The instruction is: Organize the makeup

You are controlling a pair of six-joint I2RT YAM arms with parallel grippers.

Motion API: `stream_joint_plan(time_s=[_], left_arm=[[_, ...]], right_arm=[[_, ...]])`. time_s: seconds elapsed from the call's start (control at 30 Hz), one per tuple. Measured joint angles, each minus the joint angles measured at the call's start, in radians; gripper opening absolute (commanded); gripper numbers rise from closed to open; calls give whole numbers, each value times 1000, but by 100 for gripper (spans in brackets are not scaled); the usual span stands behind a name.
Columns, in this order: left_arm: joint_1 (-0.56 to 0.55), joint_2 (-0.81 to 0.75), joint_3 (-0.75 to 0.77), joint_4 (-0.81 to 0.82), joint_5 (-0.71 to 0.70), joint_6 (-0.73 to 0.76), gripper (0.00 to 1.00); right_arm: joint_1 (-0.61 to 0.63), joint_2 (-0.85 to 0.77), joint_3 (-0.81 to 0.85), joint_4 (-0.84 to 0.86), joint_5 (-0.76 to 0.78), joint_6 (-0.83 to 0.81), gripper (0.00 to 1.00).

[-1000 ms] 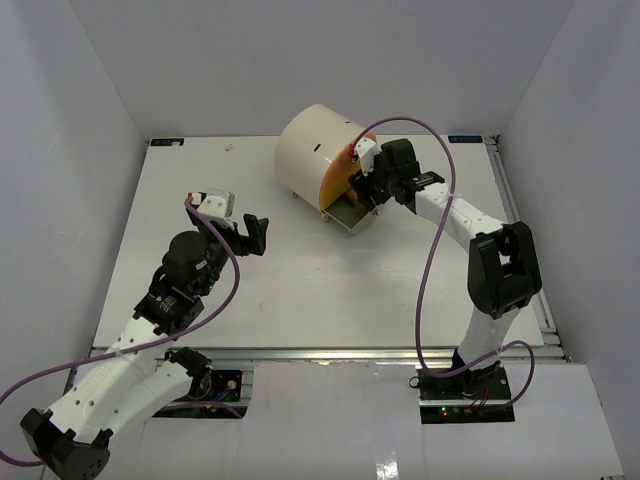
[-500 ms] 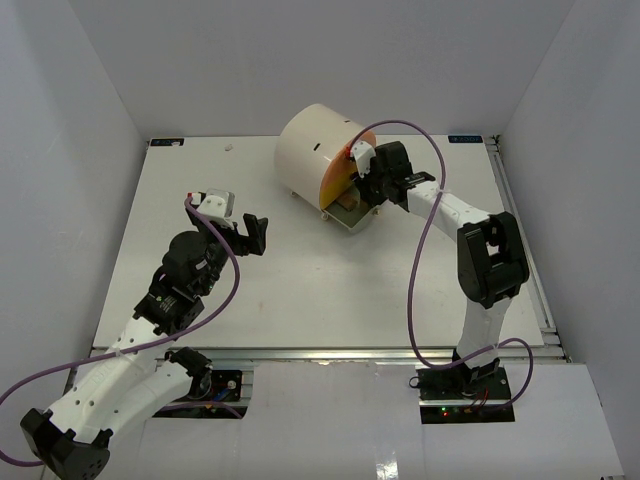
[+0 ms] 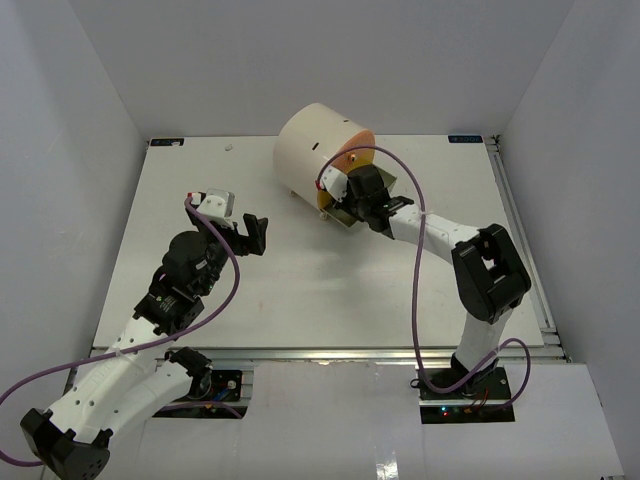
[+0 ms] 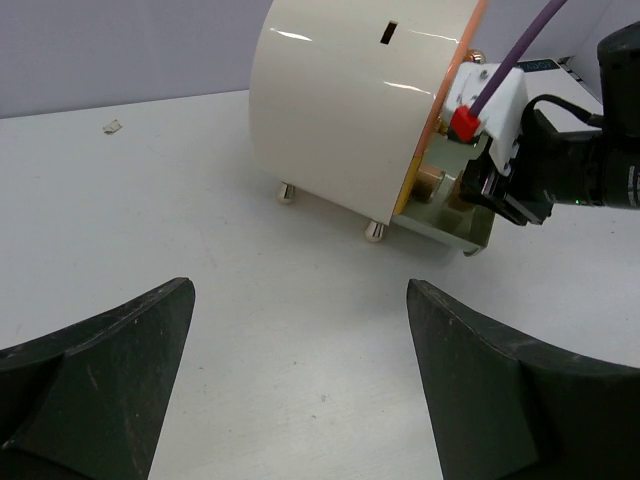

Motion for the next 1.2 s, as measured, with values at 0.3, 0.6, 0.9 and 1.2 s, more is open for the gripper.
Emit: stream_joint_plan(time_s=[0.3,0.6,0.9,1.2], left_arm=[[0,0,0,0,0,0,98],[0,0,0,0,0,0,98],[0,1,-1,1,-2,2,98],[32,86,37,27,79,-23,98]], right_arm=[[87,-17,-119,167,165,-168,60],[101,-78,-128,156,142,-181,71],[83,-245,-100,25,-50,-43,50],[-316,-304,-135,-1,-472,318,18]])
